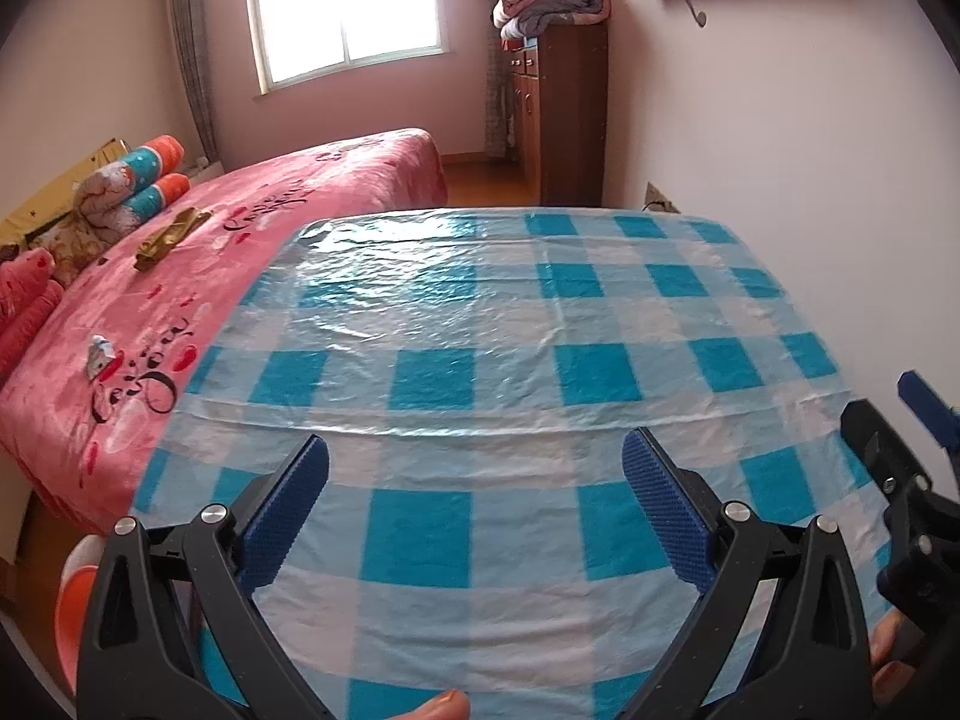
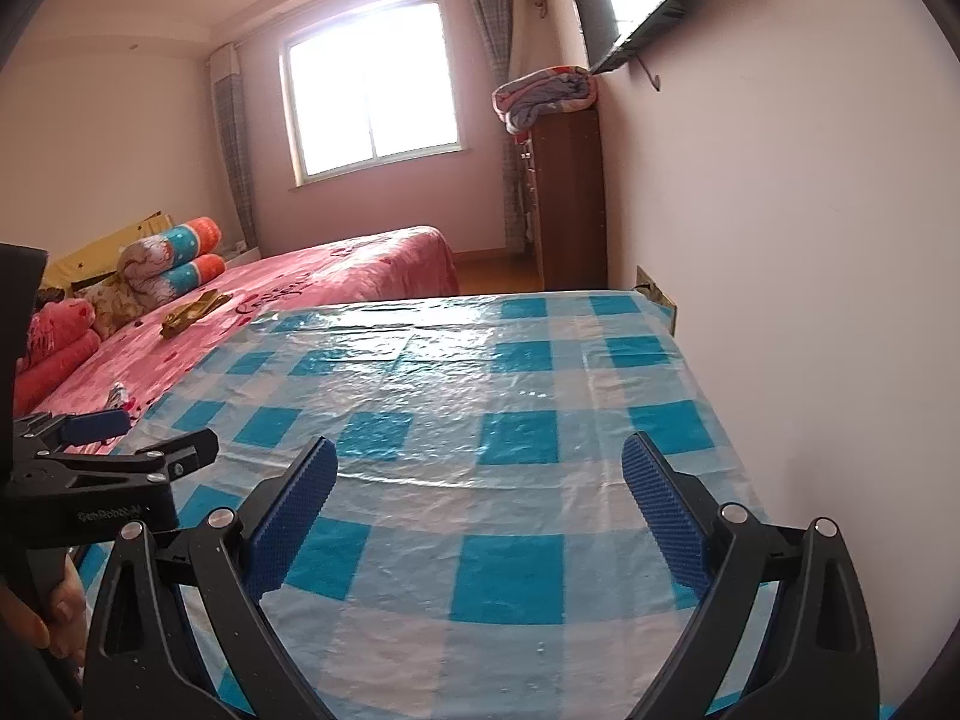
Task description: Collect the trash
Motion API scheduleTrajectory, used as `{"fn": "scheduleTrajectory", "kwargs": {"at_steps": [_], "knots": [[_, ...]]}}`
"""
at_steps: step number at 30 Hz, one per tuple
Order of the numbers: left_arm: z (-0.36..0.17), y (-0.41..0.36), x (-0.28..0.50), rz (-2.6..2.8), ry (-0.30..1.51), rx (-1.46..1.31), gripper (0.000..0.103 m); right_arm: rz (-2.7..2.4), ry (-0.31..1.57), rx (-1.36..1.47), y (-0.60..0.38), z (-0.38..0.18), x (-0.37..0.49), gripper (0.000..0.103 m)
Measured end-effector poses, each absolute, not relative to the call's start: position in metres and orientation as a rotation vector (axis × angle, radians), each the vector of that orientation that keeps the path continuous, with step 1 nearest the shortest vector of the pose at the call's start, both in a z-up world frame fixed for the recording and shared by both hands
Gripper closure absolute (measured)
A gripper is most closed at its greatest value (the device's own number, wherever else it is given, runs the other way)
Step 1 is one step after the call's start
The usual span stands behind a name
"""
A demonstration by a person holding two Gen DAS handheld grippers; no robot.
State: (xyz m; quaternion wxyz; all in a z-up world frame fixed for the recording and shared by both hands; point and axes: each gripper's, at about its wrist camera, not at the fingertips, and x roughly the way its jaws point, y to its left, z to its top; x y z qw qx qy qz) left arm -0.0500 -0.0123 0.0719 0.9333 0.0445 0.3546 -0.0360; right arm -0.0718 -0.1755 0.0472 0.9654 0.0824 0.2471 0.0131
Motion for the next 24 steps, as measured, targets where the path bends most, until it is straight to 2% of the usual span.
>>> {"fn": "scheduleTrajectory", "kwargs": {"at_steps": [24], "knots": [[0.067,-0.038,-0.045,-0.115,0.684,0.107,0.004,-0.051,0.534,0.161,-0.198,0.035,-0.066,0.008]]}}
